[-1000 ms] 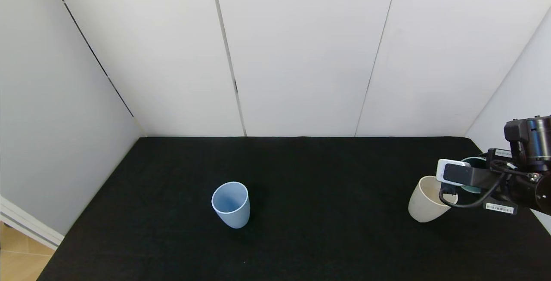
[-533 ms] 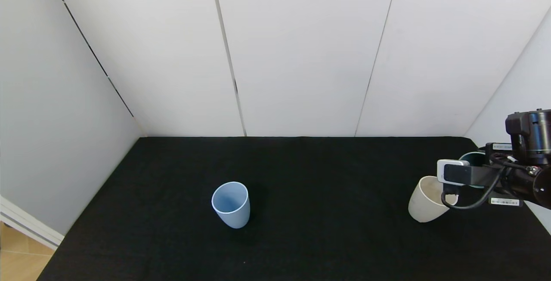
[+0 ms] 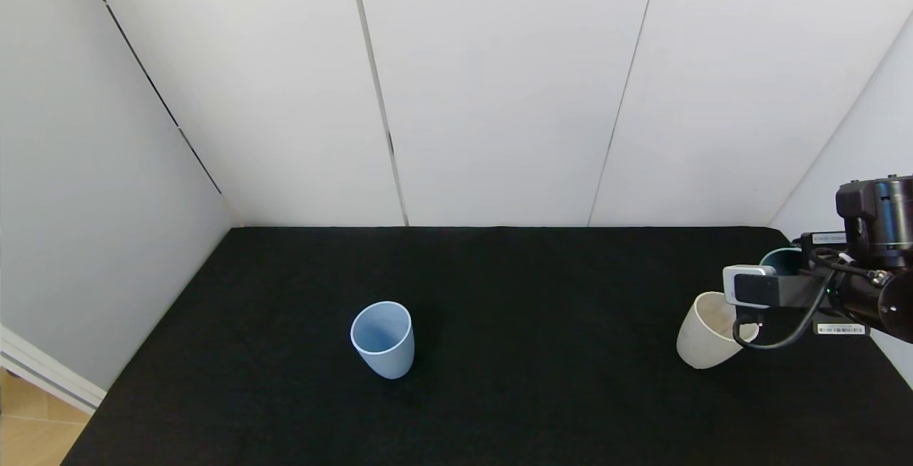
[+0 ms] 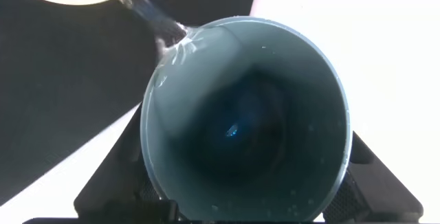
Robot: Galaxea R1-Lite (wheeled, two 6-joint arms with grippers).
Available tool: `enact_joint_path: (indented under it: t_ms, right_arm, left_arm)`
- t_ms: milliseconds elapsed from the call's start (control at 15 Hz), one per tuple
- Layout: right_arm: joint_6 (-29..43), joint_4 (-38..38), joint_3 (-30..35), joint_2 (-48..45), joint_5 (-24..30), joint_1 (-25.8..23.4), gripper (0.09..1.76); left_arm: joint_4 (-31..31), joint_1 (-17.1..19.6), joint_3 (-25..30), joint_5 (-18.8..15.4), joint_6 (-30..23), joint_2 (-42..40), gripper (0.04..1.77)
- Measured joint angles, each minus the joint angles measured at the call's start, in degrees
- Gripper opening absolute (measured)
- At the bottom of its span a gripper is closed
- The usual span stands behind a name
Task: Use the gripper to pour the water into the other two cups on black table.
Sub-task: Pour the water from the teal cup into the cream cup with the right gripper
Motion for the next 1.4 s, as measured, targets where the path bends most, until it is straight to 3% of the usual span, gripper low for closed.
enact_joint_path:
  t_ms: [600, 1200, 1400]
  right_arm:
    - [-1.99, 0.02, -1.66, 0.0, -4.3, 3.04, 1.23]
    - [-1.66, 0.07, -1.29, -0.17, -4.11, 3.86, 1.23]
    - [1.63, 0.38, -1.02, -0.96, -3.66, 4.0, 1.23]
  left_arm:
    - [0.0, 0.0, 0.0, 0.0, 0.02, 0.0, 1.72]
    - [0.02, 0.0, 0.0, 0.02, 0.0, -0.02, 1.72]
    - [0.02, 0.0, 0.0, 0.02, 0.0, -0.02, 1.72]
